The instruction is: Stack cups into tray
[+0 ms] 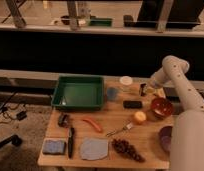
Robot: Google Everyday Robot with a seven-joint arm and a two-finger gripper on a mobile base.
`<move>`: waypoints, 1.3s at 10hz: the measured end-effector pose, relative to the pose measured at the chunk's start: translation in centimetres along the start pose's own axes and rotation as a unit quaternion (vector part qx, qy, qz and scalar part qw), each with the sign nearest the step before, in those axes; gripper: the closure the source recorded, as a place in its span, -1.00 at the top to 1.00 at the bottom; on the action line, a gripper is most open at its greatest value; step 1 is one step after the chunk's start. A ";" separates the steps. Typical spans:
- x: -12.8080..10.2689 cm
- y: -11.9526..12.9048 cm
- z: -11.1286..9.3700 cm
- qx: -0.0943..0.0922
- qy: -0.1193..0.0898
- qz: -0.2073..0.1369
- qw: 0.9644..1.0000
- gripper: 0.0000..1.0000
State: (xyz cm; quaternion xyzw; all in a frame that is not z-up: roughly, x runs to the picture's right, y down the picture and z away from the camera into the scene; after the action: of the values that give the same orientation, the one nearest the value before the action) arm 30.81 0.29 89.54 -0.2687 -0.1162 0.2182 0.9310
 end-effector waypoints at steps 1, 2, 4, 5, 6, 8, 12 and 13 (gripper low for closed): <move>-0.5 0.2 -1.3 0.006 -0.010 -0.006 1.000 -0.74; -0.9 0.6 -2.7 0.011 -0.020 -0.013 1.000 -0.74; -1.7 1.9 -5.3 0.023 -0.039 -0.034 0.998 -0.74; -2.7 2.5 -6.5 0.030 -0.049 -0.049 0.997 -0.74; -3.6 3.0 -7.3 0.033 -0.057 -0.062 0.996 -0.74; -5.8 4.1 -8.8 0.039 -0.078 -0.091 0.992 -0.74; -9.8 6.5 -10.0 0.040 -0.110 -0.145 0.982 -0.74; -10.8 7.3 -10.2 0.038 -0.117 -0.160 0.979 -0.74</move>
State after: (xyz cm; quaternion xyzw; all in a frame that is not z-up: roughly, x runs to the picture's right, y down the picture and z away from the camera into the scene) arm 22.21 -3.77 75.98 -0.1838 -0.2580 0.1004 0.9432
